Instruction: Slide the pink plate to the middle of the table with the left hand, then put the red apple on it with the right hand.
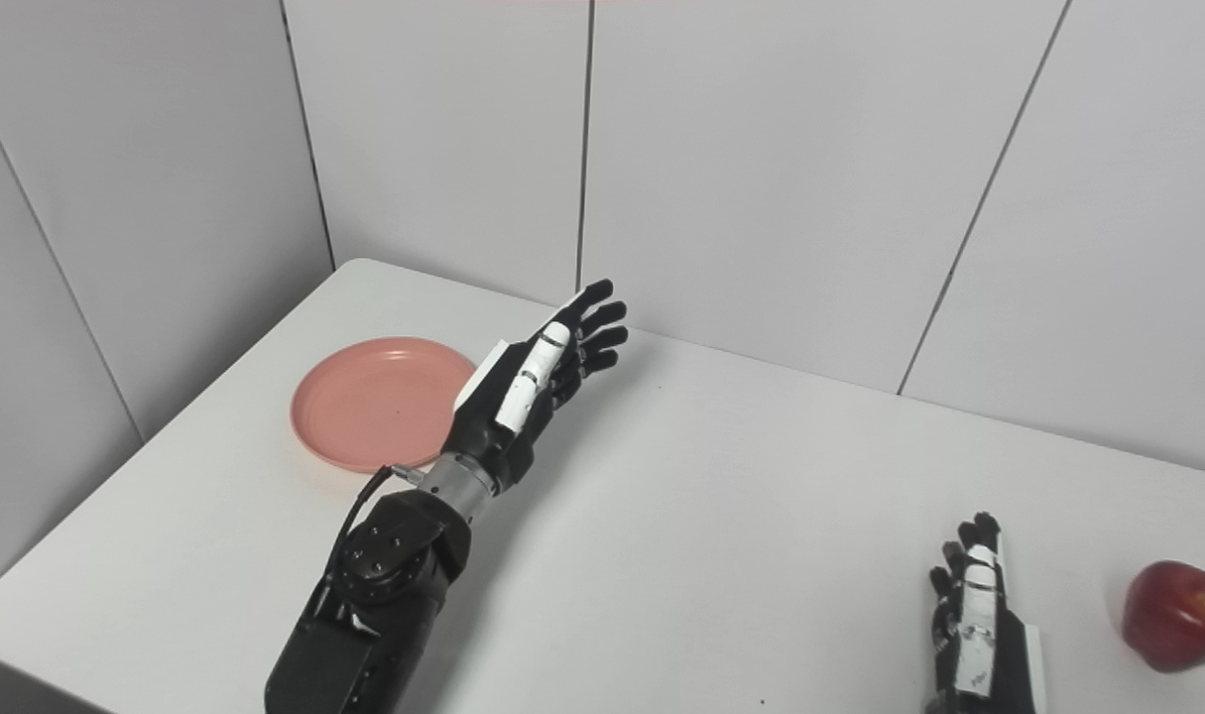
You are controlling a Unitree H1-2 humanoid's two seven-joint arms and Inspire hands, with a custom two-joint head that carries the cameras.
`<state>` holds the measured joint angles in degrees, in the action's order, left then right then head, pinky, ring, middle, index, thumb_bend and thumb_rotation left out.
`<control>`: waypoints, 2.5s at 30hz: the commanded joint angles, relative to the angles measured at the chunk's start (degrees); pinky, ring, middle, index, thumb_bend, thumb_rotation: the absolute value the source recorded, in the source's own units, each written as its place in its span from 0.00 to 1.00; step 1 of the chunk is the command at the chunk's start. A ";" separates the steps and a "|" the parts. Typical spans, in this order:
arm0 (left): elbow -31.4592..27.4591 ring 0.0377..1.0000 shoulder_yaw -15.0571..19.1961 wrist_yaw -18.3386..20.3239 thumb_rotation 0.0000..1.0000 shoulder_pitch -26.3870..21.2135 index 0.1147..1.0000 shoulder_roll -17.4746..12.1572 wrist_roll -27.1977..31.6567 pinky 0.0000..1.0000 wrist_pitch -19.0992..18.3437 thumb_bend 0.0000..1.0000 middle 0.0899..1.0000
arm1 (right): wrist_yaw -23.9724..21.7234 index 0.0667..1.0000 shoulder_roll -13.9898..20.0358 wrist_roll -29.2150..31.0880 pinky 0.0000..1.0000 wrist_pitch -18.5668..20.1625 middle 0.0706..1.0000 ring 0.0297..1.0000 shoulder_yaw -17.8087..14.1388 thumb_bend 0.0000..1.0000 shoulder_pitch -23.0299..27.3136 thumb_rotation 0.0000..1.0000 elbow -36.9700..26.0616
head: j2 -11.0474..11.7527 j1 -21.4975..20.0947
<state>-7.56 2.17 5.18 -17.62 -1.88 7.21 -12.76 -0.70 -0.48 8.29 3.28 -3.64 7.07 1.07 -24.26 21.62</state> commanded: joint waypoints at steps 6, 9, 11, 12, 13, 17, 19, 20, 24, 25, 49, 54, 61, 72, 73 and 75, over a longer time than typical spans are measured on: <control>-1.71 0.90 3.73 -2.13 1.00 -5.19 0.89 -2.37 0.01 0.89 0.82 0.41 0.91 | -0.79 1.00 0.47 0.89 1.00 -0.43 1.00 1.00 -0.15 0.08 1.75 1.00 -1.75 | -0.13 0.49; -1.64 0.89 5.40 -3.17 1.00 -6.22 0.88 -3.33 0.49 0.89 0.07 0.40 0.90 | -0.87 1.00 0.58 1.22 1.00 -0.16 1.00 1.00 -0.11 0.08 1.70 1.00 -2.14 | -0.24 0.62; -1.47 0.89 6.13 -3.26 1.00 -6.56 0.88 -3.89 0.72 0.89 0.14 0.39 0.90 | -1.01 1.00 0.73 1.59 1.00 -0.03 1.00 1.00 -0.10 0.08 1.68 1.00 -2.20 | -0.26 0.77; -0.79 0.89 6.80 -3.52 1.00 -6.83 0.88 -4.51 0.77 0.89 0.60 0.39 0.90 | -1.05 1.00 0.83 1.69 1.00 -0.07 1.00 1.00 -0.09 0.08 1.70 1.00 -2.10 | -0.24 0.86; -0.31 0.88 7.22 -3.74 1.00 -7.01 0.87 -4.92 0.80 0.88 0.93 0.41 0.89 | -1.08 1.00 0.91 1.74 1.00 -0.11 1.00 1.00 -0.08 0.08 1.71 1.00 -2.03 | -0.25 0.89; 1.88 0.86 8.72 -4.94 1.00 -7.94 0.86 -6.92 -0.31 0.85 2.38 0.39 0.88 | -0.99 1.00 1.03 1.82 1.00 -0.16 1.00 1.00 -0.07 0.08 1.68 1.00 -2.22 | -0.28 1.14; 3.19 0.85 9.23 -5.62 1.00 -8.41 0.85 -7.92 -1.17 0.83 3.52 0.38 0.86 | -0.86 1.00 1.07 1.76 1.00 0.06 1.00 1.00 -0.08 0.07 1.73 1.00 -2.38 | -0.29 1.25; 4.12 0.85 9.54 -5.81 1.00 -8.69 0.85 -8.58 -1.37 0.83 4.16 0.38 0.86 | -0.86 1.00 1.13 1.80 1.00 0.13 1.00 1.00 -0.11 0.07 1.80 1.00 -2.33 | -0.31 1.43; 6.58 0.85 10.67 -6.47 1.00 -9.59 0.84 -10.26 -1.08 0.83 5.31 0.39 0.86 | -0.95 1.00 1.48 1.73 1.00 0.02 1.00 1.00 -0.18 0.07 1.94 1.00 -2.09 | -0.35 1.85; 7.37 0.85 11.05 -6.53 1.00 -9.88 0.84 -10.80 -0.84 0.83 5.63 0.39 0.86 | -0.98 1.00 1.54 1.83 1.00 0.04 1.00 1.00 -0.25 0.07 1.97 1.00 -2.03 | -0.34 2.05; 20.94 0.82 18.06 -7.32 0.98 -12.43 0.80 -18.71 2.96 0.80 8.46 0.34 0.82 | -0.54 1.00 1.53 2.63 1.00 2.30 1.00 1.00 -0.76 0.03 1.81 1.00 -4.31 | -0.65 4.11; 21.52 0.80 19.85 -7.36 1.00 -12.45 0.79 -19.96 4.52 0.80 7.51 0.34 0.80 | -0.74 1.00 2.02 2.25 1.00 2.49 1.00 1.00 -0.63 0.03 1.76 1.00 -4.58 | -0.60 5.07; 21.72 0.79 21.51 -8.13 1.00 -11.60 0.78 -20.70 5.72 0.78 6.19 0.35 0.80 | -0.45 1.00 1.98 2.35 1.00 4.14 1.00 1.00 -0.68 0.02 1.53 1.00 -5.90 | -0.69 5.54; 25.87 0.81 22.63 -6.15 1.00 -10.99 0.80 -21.82 8.33 0.79 7.94 0.35 0.81 | -0.80 1.00 1.94 2.52 1.00 4.74 1.00 1.00 -0.67 0.01 1.49 1.00 -6.61 | -0.72 5.55; 26.23 0.81 22.66 -5.87 1.00 -10.92 0.80 -21.93 8.61 0.79 8.11 0.35 0.81 | -0.84 1.00 1.95 2.58 1.00 4.89 1.00 1.00 -0.66 0.01 1.45 1.00 -6.78 | -0.80 5.61; 27.05 0.81 22.67 -5.61 1.00 -10.86 0.80 -22.16 8.88 0.79 8.40 0.35 0.81 | -0.81 1.00 2.02 2.57 1.00 5.61 1.00 1.00 -0.61 0.01 1.41 1.00 -7.14 | -0.85 5.64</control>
<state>20.11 24.42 -1.16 -26.65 -21.74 15.79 -6.95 -0.98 1.23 10.54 8.71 -4.28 6.98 -3.41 -25.05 27.25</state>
